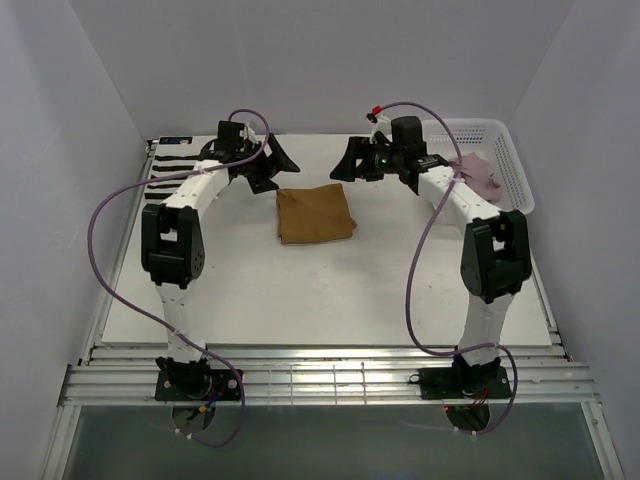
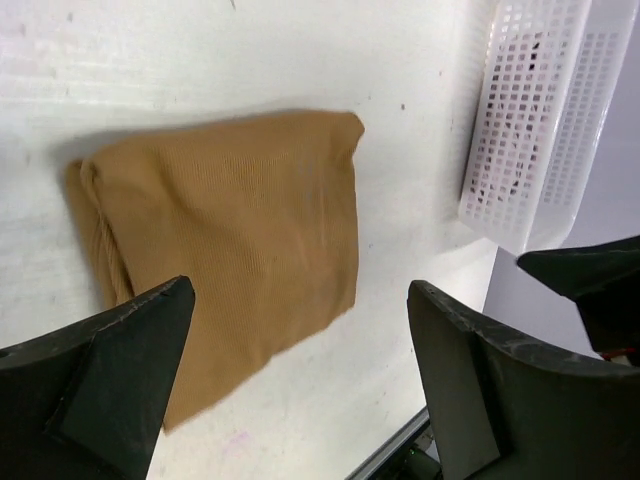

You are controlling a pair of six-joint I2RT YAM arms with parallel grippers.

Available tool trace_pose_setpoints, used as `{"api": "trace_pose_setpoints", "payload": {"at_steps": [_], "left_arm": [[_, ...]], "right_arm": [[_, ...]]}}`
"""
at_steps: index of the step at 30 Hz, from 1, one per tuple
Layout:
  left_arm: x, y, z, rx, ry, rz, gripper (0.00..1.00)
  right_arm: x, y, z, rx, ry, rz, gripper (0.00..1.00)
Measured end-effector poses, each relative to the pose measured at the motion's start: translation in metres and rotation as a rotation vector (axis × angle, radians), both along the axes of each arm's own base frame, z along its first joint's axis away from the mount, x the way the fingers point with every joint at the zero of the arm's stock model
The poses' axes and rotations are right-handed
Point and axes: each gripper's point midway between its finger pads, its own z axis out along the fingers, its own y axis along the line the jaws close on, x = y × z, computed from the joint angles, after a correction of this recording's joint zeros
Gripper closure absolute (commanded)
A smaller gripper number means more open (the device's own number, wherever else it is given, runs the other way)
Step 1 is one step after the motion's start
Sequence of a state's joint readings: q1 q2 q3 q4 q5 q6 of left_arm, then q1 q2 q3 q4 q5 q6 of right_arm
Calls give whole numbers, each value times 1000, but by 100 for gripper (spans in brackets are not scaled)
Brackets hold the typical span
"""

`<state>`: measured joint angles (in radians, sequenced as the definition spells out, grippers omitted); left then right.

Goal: Fold and stack the tank tops

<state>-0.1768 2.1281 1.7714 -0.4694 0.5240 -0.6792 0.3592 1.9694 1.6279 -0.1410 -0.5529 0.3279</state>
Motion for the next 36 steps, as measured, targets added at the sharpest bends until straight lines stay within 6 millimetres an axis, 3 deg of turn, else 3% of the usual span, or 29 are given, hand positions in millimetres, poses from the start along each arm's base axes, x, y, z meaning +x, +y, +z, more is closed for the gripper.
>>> {"api": "trace_pose_setpoints", "payload": {"at_steps": [3,6,11,13,15,22,27,32,36], "left_arm": [[-26,9,21,22,-28,14,2],[-49,16,28,45,-41,15,2],[-68,21,-6,83,21,-11,2],[-75,23,-26,96,64,-19,2],[-79,24,-44,106,102,-25,2],[-80,23,-91,117,178,-39,2],[-78,17,-91,87,158,-57,7],[-82,10,-96,64,148,-82,29],[-85,1,-100,46,148,-110,30]], "right_arm": [[-30,-16,25,-5,-64,-14,10],[-65,-31,13,-24,-43,-19,10],[-114,-54,-48,-110,90,-32,10],[-127,-61,-60,-135,124,-38,10],[-136,-66,-60,-146,125,-42,10],[-142,-71,-25,-127,18,-48,10],[-144,-73,-23,-129,9,-50,10],[-144,-74,-25,-132,13,-52,10],[-143,-75,-26,-137,12,-59,10]]}}
